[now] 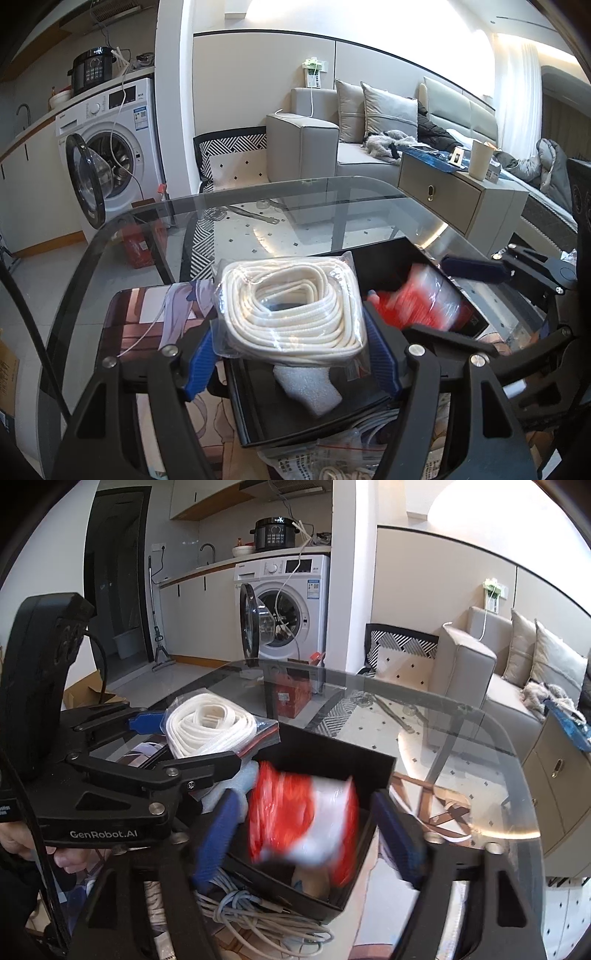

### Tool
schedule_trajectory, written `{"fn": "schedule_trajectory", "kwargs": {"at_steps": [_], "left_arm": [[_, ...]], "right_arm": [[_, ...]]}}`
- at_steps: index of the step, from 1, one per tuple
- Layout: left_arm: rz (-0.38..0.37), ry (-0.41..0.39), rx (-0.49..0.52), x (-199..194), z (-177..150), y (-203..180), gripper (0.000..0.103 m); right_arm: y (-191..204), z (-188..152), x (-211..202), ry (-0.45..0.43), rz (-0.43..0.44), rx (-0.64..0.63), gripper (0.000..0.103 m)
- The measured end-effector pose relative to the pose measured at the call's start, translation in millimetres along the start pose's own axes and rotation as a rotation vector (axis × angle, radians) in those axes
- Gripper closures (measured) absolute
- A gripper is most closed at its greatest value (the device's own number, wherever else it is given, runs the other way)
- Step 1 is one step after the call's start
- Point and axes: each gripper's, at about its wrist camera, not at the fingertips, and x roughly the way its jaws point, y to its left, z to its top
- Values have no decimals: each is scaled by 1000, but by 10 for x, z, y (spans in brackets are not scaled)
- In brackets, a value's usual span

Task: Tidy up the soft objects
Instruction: 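Open both grippers to drop the red bag and rope bag into the box, then withdraw both grippers from the box toward the adidas lace bags and white packet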

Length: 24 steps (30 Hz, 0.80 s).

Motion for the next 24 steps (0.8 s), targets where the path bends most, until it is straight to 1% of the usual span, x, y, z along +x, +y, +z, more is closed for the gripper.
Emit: {"fn": "schedule_trajectory", "kwargs": {"at_steps": [3, 5, 6, 8, 11, 17, 24], "left_arm": [[-11, -10, 3, -52, -3, -2, 23], [-31, -18, -5, -104, -4, 9, 14], [-41, -21, -11, -130, -5, 15, 11], [-48, -24, -32, -196, -17, 37, 1], [-31, -19, -43, -276, -43, 45, 0], [-3, -37, -41, -477, -147, 17, 0], [32, -22, -42, -632, -290, 12, 0]], "right_arm": [[-34, -9, -111, -9, -15, 13, 13], [-56, -22, -203, -17, -25, 28, 5], [-72, -33, -241, -20, -25, 36, 4], [-86, -57, -333, -28, -16, 54, 1], [-89, -106, -461, -35, 2, 81, 1], [16, -243, -653, -34, 21, 108, 1], [124, -384, -752, -20, 38, 118, 1]]}}
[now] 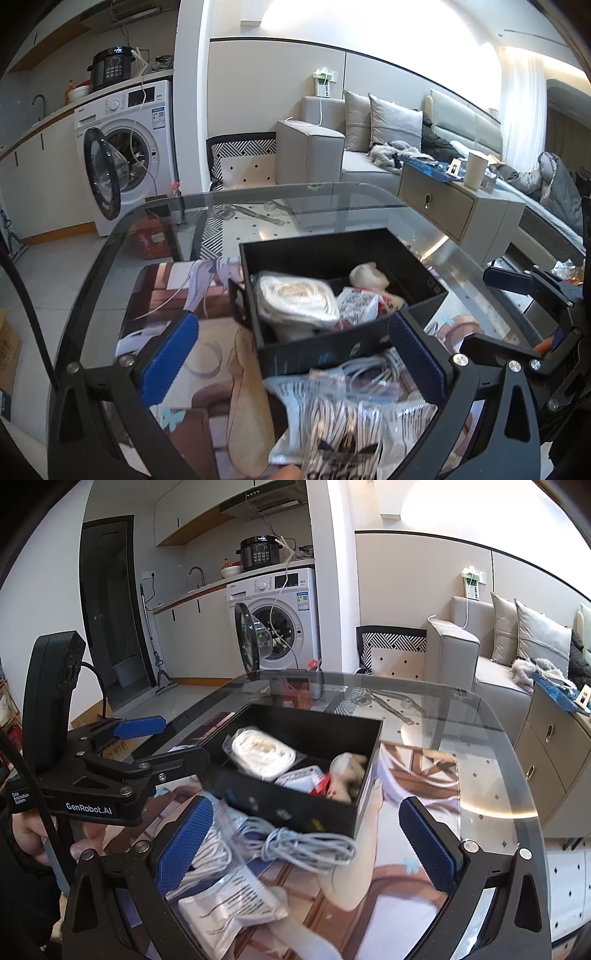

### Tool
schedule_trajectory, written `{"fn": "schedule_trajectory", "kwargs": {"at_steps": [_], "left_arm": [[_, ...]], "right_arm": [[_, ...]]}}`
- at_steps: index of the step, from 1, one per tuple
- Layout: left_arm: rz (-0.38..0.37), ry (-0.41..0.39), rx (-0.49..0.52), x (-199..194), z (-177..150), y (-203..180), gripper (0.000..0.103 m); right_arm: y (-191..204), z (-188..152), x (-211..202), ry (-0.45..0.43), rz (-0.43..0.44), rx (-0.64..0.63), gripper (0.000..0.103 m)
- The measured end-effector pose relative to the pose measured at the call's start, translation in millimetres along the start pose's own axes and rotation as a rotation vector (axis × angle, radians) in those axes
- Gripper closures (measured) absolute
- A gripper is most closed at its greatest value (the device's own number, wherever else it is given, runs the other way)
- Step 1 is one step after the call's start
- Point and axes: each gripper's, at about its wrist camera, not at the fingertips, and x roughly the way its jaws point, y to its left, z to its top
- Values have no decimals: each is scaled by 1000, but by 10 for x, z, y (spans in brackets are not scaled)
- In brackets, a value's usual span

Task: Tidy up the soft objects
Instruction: 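Withdraw both grippers from the box toward the adidas lace bags and white packet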

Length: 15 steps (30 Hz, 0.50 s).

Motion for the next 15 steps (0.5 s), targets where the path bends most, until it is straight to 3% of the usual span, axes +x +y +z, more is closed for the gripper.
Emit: {"fn": "schedule_trajectory", "kwargs": {"at_steps": [15], "left_arm": [[25, 16, -17, -229, -251, 4, 0]], "right_arm": [[155, -265, -136, 32, 14, 10, 1]]}}
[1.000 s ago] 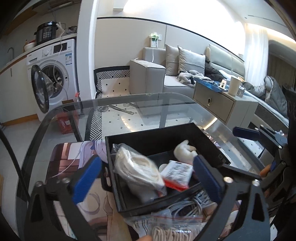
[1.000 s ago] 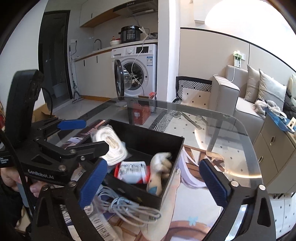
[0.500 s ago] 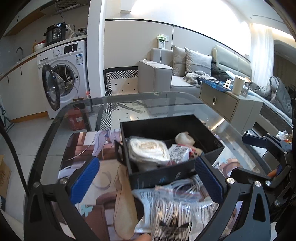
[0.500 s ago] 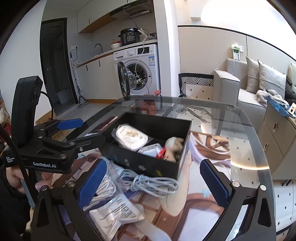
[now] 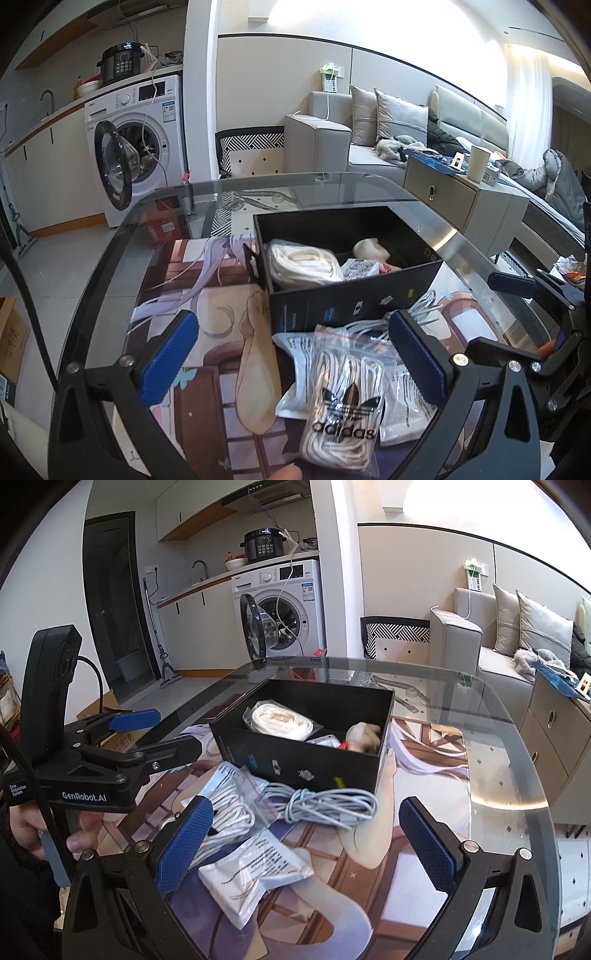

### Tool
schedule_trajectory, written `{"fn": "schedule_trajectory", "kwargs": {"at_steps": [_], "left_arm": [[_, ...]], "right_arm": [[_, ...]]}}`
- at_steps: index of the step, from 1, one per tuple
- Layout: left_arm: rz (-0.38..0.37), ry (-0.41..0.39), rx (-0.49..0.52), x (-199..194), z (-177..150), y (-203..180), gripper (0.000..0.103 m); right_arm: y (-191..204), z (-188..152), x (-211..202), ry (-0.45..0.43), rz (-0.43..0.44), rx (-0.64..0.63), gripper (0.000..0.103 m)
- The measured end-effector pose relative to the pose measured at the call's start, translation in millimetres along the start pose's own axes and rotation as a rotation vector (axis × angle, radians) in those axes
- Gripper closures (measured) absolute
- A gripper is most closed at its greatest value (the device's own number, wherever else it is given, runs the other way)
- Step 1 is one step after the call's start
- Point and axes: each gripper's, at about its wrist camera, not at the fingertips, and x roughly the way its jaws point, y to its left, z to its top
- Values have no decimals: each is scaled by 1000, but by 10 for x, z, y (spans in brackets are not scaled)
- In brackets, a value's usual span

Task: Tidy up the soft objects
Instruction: 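Withdraw both grippers from the box toward the adidas lace bags and white packet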

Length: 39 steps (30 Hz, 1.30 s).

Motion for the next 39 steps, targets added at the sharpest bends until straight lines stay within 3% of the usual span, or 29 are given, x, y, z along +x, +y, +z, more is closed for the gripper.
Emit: {"fn": "schedule_trajectory", "kwargs": {"at_steps": [25, 39], "left_arm": [[15, 44, -10, -72, -387, 139, 0], [17, 56, -18, -38, -513, 202, 0]], "right_arm": [[298, -380, 158, 106, 20, 3, 1], [391, -397, 559, 222, -58, 14, 1]]}}
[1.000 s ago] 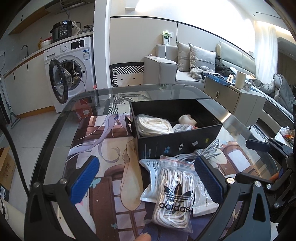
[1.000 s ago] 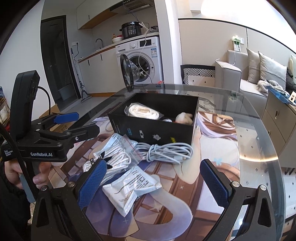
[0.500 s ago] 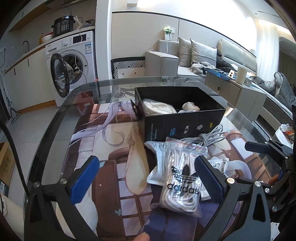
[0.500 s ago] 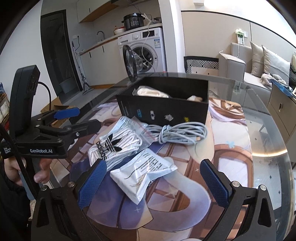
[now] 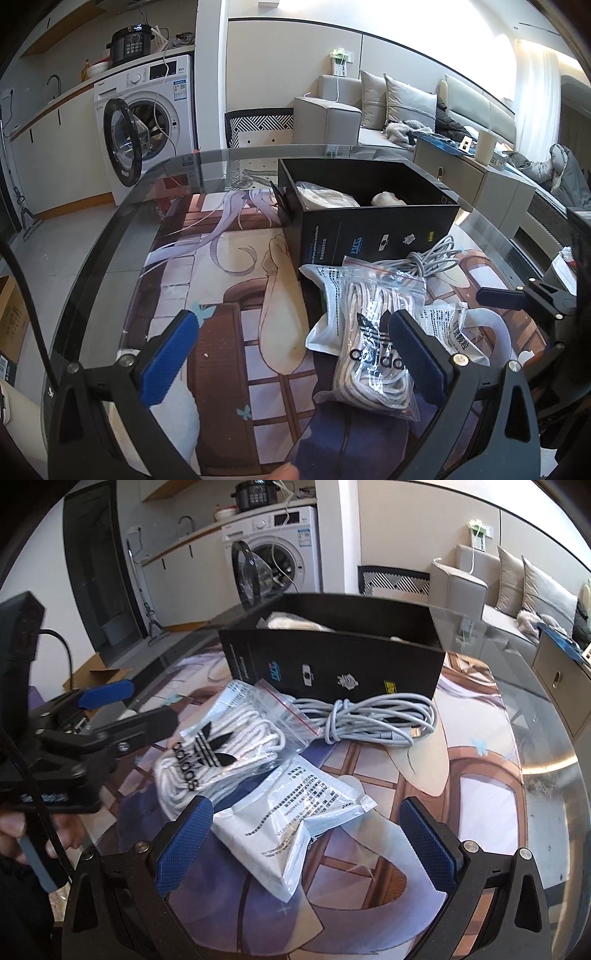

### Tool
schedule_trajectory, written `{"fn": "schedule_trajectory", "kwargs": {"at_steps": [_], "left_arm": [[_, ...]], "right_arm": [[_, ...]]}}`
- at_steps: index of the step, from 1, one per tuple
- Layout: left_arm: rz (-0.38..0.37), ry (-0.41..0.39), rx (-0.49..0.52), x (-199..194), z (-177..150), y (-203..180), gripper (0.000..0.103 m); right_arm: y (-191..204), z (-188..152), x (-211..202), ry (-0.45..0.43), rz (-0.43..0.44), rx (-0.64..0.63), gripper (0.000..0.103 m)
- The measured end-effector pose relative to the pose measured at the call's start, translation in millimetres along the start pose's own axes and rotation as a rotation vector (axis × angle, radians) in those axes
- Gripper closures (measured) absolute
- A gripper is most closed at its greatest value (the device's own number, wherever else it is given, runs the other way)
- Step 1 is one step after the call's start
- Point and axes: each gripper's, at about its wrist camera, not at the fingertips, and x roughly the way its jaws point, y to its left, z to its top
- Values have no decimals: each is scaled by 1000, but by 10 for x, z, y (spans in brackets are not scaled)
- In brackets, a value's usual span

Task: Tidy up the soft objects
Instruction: 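Withdraw both grippers from the box toward the adidas lace bags and white packet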

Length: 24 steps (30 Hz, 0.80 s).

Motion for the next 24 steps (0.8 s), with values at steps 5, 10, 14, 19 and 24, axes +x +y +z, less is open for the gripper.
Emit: {"fn": "schedule_trajectory", "kwargs": {"at_steps": [5, 10, 14, 19, 24], "left_arm": [[4, 3, 2, 11, 0, 23, 0], [3, 6, -2, 17, -6, 37, 0], [6, 12, -2, 40, -4, 36, 0], [2, 17, 3, 59, -6, 20, 0], [-1, 25, 13, 89, -19, -14, 0]], "right_arm": [[-2, 34, 78, 19, -15, 3, 1], [-47, 27, 141, 48, -35, 25, 1], [-82, -7, 134, 54, -64, 0, 1], [-231, -60, 82, 59, -74, 7, 0], [-386, -108, 0, 59, -88, 42, 0]]}}
